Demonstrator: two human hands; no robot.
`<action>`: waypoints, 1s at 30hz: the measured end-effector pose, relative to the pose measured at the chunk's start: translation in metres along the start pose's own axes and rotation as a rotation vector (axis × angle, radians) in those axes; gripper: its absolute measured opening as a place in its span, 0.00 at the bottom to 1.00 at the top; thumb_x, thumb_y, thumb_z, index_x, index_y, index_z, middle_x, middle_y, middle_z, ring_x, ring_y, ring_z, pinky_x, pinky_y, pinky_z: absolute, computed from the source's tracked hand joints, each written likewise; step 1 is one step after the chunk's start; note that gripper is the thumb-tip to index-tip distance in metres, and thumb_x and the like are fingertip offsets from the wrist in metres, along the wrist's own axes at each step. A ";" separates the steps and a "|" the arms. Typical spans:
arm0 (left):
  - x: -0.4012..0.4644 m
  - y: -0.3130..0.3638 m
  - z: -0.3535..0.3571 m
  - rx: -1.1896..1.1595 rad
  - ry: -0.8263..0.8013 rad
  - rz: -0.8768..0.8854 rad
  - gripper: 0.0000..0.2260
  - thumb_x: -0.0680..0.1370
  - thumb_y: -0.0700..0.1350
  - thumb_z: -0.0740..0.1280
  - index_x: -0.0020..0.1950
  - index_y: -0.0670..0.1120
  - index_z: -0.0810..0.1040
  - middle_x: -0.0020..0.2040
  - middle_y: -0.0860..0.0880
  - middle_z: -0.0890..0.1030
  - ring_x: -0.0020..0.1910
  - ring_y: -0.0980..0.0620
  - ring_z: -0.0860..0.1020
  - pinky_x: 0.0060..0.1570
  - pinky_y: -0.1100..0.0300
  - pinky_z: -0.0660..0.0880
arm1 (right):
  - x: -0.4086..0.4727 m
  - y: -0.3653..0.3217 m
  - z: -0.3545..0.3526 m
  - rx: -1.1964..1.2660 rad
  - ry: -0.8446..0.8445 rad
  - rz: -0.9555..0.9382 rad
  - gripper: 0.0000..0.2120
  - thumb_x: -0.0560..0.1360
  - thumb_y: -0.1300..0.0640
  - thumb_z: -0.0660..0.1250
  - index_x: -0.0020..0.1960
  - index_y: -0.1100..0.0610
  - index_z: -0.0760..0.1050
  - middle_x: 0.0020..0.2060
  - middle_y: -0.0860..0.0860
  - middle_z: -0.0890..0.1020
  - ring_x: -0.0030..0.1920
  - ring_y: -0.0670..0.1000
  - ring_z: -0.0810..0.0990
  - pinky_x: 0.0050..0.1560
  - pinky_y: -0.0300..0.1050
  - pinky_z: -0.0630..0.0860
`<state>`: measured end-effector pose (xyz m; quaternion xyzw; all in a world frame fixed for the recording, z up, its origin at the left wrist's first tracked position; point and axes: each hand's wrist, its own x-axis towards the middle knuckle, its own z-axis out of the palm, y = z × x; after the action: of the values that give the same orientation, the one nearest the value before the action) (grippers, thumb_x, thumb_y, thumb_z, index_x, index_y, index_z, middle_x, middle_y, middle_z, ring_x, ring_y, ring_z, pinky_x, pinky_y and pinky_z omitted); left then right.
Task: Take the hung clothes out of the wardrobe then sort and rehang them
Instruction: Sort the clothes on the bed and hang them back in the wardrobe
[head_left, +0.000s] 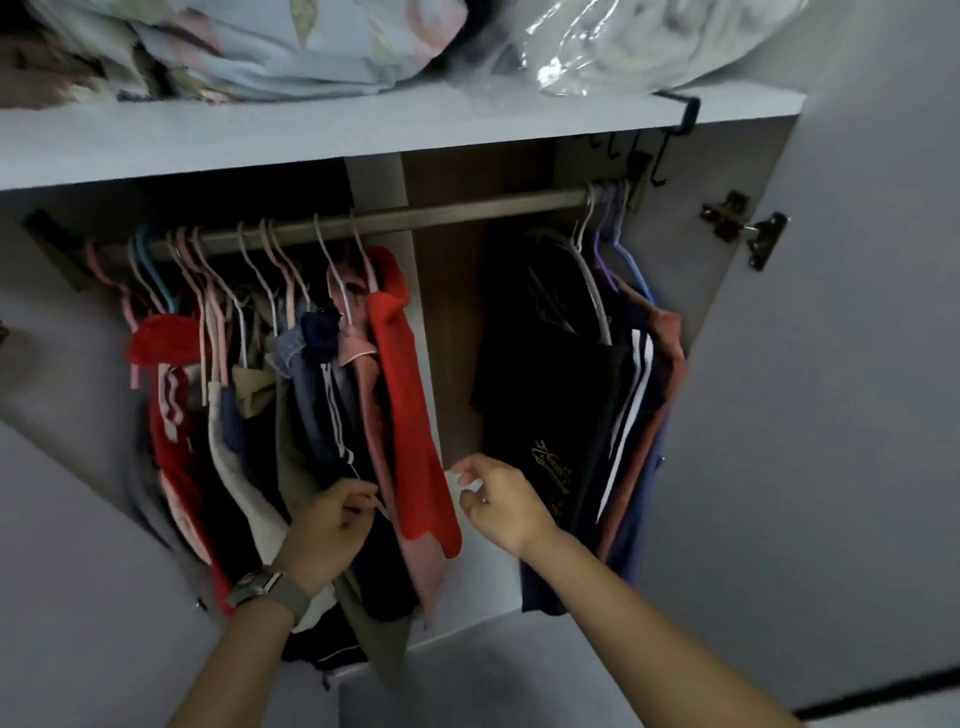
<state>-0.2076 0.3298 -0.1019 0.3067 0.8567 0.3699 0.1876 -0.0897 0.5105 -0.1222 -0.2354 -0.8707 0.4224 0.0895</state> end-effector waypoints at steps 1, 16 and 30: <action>-0.009 0.008 0.007 0.011 -0.029 0.014 0.10 0.77 0.35 0.63 0.56 0.47 0.74 0.49 0.47 0.79 0.48 0.51 0.77 0.54 0.60 0.73 | -0.011 0.001 -0.011 0.004 0.004 -0.009 0.16 0.76 0.63 0.61 0.63 0.55 0.73 0.48 0.45 0.75 0.46 0.45 0.75 0.52 0.36 0.73; -0.153 0.276 0.147 0.001 0.039 0.414 0.07 0.77 0.42 0.63 0.52 0.52 0.76 0.40 0.55 0.80 0.36 0.61 0.78 0.40 0.72 0.70 | -0.265 0.000 -0.256 -0.181 0.403 -0.412 0.14 0.74 0.61 0.64 0.60 0.54 0.76 0.49 0.45 0.80 0.51 0.45 0.77 0.54 0.40 0.74; -0.202 0.360 0.153 -0.021 0.074 0.462 0.06 0.78 0.44 0.63 0.51 0.50 0.79 0.40 0.58 0.77 0.40 0.59 0.75 0.46 0.63 0.71 | -0.329 0.017 -0.373 0.064 0.733 -0.030 0.20 0.79 0.54 0.59 0.70 0.54 0.62 0.61 0.54 0.75 0.60 0.56 0.74 0.56 0.46 0.71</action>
<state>0.1653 0.4682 0.0867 0.4788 0.7662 0.4228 0.0699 0.3353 0.6187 0.1132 -0.3554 -0.7706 0.3358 0.4088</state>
